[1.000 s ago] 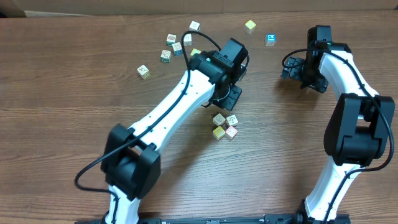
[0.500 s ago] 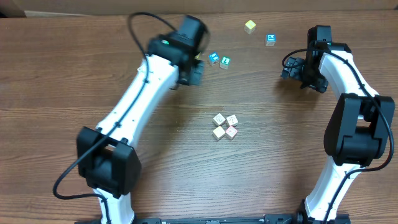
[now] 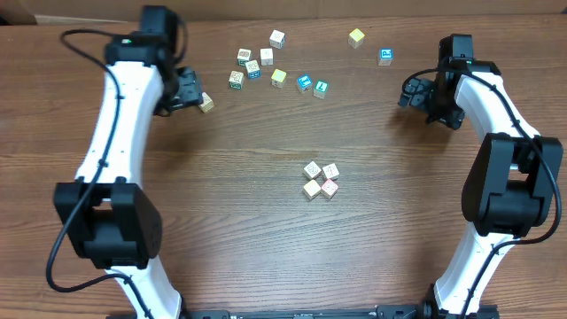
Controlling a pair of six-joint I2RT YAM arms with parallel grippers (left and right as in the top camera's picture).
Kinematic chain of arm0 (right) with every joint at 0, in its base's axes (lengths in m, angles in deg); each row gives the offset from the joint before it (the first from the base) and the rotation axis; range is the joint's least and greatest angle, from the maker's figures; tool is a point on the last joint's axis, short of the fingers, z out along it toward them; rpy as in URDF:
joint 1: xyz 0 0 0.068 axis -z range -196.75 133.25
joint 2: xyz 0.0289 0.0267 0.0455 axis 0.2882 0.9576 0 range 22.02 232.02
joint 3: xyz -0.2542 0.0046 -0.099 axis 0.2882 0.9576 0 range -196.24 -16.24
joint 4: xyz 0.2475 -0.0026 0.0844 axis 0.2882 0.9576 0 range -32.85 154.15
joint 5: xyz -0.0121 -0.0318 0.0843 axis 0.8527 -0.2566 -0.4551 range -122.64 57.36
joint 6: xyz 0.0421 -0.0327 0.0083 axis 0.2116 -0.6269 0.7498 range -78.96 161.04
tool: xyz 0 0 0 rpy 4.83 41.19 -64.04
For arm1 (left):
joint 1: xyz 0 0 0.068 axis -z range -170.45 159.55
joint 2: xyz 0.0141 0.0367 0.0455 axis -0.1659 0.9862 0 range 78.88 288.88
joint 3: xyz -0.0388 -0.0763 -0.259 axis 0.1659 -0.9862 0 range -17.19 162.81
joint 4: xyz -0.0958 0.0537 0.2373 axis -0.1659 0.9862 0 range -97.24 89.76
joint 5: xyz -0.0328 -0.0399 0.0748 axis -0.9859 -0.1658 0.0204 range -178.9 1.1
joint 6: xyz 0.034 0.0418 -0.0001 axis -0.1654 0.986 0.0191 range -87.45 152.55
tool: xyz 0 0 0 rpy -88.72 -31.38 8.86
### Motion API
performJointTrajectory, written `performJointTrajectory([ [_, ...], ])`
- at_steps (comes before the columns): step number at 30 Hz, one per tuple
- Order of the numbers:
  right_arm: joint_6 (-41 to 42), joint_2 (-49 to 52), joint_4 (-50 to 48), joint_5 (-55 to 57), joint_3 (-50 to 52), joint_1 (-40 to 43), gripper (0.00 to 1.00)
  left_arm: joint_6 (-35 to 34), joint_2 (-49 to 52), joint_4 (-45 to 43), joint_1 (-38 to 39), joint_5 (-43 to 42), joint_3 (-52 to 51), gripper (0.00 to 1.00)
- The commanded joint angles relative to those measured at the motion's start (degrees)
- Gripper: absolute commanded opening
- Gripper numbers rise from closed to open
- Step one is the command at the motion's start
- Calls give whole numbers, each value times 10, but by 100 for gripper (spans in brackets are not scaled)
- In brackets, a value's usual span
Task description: Form a circle
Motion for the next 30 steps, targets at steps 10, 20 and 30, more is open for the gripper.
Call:
performJointTrajectory([
  [10, 116, -12, 92, -275, -78, -9, 45, -8, -11, -3, -44, 5, 1, 100],
  [20, 283, -16, 333, -152, -337, -129, 65, -8, -11, -3, -44, 5, 0, 99],
  [30, 447, -20, 469, 0, -328, -251, 64, -8, -11, -3, -44, 5, 0, 99],
])
